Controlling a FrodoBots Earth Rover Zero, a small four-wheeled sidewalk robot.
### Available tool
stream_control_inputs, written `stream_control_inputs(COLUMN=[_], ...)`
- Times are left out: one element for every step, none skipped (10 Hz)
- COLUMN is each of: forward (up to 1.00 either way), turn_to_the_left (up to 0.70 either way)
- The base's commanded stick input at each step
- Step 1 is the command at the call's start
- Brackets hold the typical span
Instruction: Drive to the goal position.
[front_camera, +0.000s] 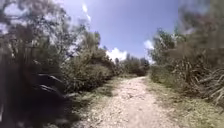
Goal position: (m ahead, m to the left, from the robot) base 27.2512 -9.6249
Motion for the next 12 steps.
stream_control_inputs(forward=[0.5,0.5,0.5,0.5,0.5,0.5,0.5,0.5,0.5,0.5,0.5,0.5], turn_to_the_left=[-0.5,-0.5,-0.34,-0.1,0.0,0.0,0.0,0.0,0.0,0.0,0.0,0.0])
